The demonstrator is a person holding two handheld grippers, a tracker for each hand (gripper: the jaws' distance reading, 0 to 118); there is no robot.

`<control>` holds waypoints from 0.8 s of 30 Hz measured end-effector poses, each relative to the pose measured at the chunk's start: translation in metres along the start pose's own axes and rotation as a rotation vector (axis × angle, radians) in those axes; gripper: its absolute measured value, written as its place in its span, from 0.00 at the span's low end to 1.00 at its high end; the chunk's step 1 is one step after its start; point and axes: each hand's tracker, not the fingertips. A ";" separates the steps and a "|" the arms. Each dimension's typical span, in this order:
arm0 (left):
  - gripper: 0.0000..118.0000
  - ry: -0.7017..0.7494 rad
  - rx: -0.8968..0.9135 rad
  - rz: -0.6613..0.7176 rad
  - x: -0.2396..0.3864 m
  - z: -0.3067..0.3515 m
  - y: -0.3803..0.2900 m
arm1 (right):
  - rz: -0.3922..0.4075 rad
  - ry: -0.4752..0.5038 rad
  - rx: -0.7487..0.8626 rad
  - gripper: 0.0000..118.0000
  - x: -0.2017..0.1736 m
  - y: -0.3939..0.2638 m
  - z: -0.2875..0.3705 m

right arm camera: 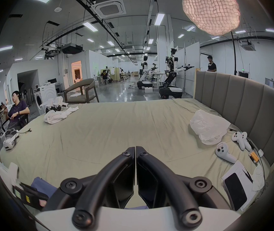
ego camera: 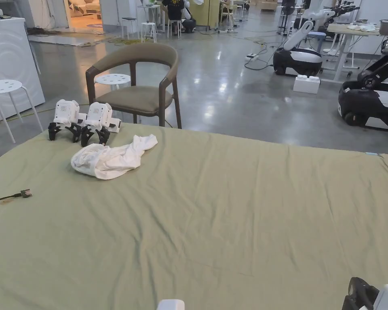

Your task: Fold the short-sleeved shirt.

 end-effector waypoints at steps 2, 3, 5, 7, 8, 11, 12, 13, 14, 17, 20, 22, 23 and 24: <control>0.44 -0.023 0.039 0.030 0.000 0.019 0.005 | -0.003 0.000 -0.002 0.00 0.001 -0.001 0.001; 0.40 -0.018 0.043 0.031 -0.002 0.024 0.006 | -0.004 0.001 -0.003 0.00 0.001 -0.001 0.002; 0.22 0.011 0.056 0.029 -0.008 0.027 0.009 | -0.004 0.002 -0.004 0.00 0.000 -0.001 0.002; 0.12 0.096 0.044 0.012 -0.014 0.022 0.009 | -0.004 0.002 -0.008 0.00 0.000 -0.001 0.002; 0.12 0.126 0.018 0.006 -0.018 0.018 0.008 | -0.006 0.004 -0.010 0.00 0.000 -0.002 0.001; 0.11 0.187 -0.084 -0.046 -0.021 -0.001 0.001 | -0.004 0.004 -0.014 0.00 -0.001 -0.003 0.001; 0.11 0.210 -0.111 -0.062 -0.021 -0.006 -0.003 | -0.002 0.004 -0.015 0.00 -0.001 -0.003 0.001; 0.10 0.219 -0.139 -0.074 -0.021 -0.011 -0.007 | 0.001 0.004 -0.018 0.00 -0.002 -0.003 0.001; 0.10 0.219 -0.162 -0.085 -0.019 -0.015 -0.011 | 0.004 0.005 -0.023 0.00 -0.002 -0.003 0.001; 0.10 0.135 -0.171 -0.102 -0.011 -0.016 -0.021 | 0.009 0.007 -0.030 0.00 -0.002 -0.006 0.001; 0.10 0.076 -0.180 -0.126 -0.002 -0.020 -0.028 | 0.010 0.007 -0.038 0.00 -0.003 -0.008 0.001; 0.10 0.040 -0.193 -0.117 0.000 -0.027 -0.032 | 0.005 0.009 -0.044 0.00 -0.003 -0.009 0.001; 0.10 0.031 -0.197 -0.103 0.002 -0.032 -0.034 | 0.003 0.009 -0.046 0.00 -0.003 -0.010 0.001; 0.10 0.025 -0.194 -0.099 0.002 -0.036 -0.036 | 0.001 0.008 -0.047 0.00 -0.003 -0.011 0.001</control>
